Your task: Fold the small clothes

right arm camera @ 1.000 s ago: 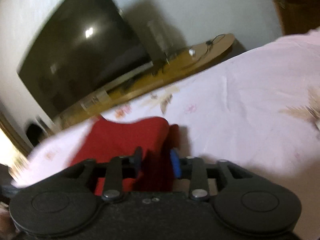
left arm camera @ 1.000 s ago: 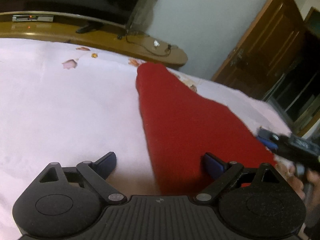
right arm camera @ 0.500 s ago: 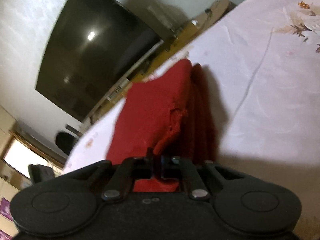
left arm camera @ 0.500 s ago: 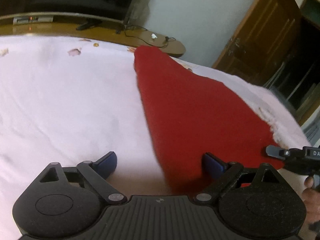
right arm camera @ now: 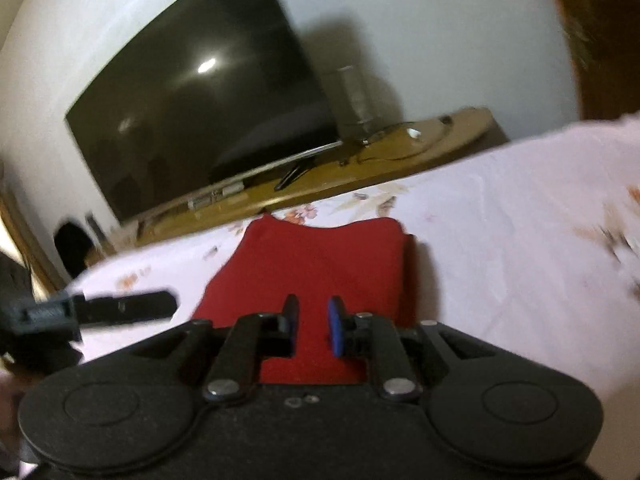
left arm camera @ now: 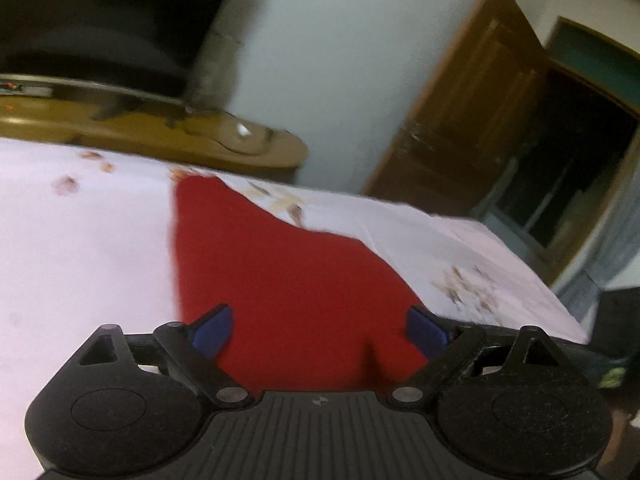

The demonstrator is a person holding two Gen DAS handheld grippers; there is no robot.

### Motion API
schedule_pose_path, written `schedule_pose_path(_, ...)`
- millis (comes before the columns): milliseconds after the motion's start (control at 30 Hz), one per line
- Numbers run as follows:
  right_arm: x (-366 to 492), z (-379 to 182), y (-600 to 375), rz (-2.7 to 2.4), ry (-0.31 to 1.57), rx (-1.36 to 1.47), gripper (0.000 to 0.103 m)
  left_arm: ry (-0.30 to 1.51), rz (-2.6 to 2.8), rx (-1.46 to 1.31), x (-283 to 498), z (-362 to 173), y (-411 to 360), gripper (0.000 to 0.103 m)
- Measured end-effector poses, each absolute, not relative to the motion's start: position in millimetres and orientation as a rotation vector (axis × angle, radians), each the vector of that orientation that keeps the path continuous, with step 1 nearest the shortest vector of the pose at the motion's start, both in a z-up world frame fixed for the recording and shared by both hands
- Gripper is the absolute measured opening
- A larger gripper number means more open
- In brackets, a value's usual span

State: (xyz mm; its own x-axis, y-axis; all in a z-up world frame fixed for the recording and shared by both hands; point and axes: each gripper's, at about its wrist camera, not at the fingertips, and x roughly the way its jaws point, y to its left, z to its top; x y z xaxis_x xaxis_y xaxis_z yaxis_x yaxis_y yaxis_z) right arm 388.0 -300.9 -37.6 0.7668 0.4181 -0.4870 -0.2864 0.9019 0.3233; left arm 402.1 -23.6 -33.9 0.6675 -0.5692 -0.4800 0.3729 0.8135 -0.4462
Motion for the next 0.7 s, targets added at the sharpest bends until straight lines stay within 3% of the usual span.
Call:
schedule_pose_path(100,397.4,-70.3,-279.5,0.331,0.688,0.076,0.013,0.686,-0.542,-0.204,400.4,-57.4,-39.8,0.092)
schedule_pose_path(233,392.4,-75.6,-287.6,0.344,0.652,0.148,0.012,0.670,-0.542,-0.096,394.8,-47.7,-42.6,0.093)
schedule_pose_path(367,377.2,-53.0,-295.0,0.345,0.575,0.161,0.023,0.594,-0.469,-0.132,399.2,-34.8,-24.3,0.093)
schedule_pose_path(533,404.1,-58.9,-292.8,0.314,0.557,0.149,0.023,0.723,-0.339,-0.147,431.3,-65.6,-16.4,0.093)
schedule_pose_path(600,416.3,-70.6,-293.3,0.302,0.587,0.143,0.036,0.765,-0.342,-0.232,437.5,-77.8,-8.1,0.099)
schedule_pose_path(700,417.6,-81.8,-289.2,0.308,0.599,0.099,0.039,0.763,-0.330,-0.232,438.9,-82.0,-7.0,0.103)
